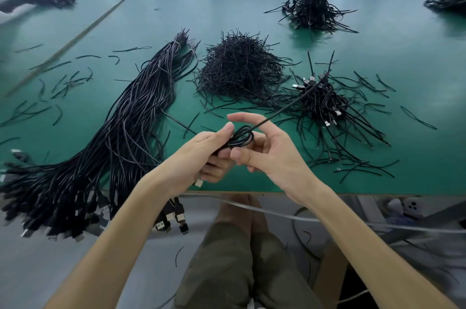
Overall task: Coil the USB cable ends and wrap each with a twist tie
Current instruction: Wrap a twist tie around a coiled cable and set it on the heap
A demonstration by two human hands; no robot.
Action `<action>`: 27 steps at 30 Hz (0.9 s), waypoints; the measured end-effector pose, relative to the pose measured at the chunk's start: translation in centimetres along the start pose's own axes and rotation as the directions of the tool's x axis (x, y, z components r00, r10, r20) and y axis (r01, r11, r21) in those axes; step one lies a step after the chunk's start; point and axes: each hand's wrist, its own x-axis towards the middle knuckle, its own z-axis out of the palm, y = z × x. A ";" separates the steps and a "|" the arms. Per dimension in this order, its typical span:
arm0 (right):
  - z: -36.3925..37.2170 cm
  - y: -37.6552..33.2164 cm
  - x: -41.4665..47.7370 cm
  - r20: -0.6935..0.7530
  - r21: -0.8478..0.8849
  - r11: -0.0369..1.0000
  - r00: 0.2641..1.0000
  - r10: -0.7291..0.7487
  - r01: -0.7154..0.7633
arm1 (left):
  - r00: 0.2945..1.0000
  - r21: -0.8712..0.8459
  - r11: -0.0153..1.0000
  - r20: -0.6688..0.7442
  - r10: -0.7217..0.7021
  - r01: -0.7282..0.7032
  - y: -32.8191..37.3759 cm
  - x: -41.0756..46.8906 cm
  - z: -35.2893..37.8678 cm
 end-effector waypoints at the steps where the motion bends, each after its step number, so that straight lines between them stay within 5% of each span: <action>1: 0.0 -0.2 0.0 0.032 -0.014 1.000 0.999 -0.017 0.018 | 1.000 0.021 1.000 0.015 -0.008 0.008 0.2 -0.1 0.0; 5: 0.1 0.0 -0.1 -0.004 -0.136 0.989 0.999 -0.050 0.049 | 0.999 0.142 0.989 -0.021 -0.032 0.035 0.6 -0.3 -0.1; 12: 0.8 1.1 -0.5 -0.100 -0.509 0.852 0.974 -0.202 0.125 | 0.947 0.265 0.961 -0.321 0.016 0.073 0.1 0.5 1.1; 27: 1.2 1.5 -1.3 -0.024 -0.858 0.456 0.867 -0.498 0.239 | 0.950 0.089 0.993 -0.310 -0.044 0.075 -0.6 0.4 1.8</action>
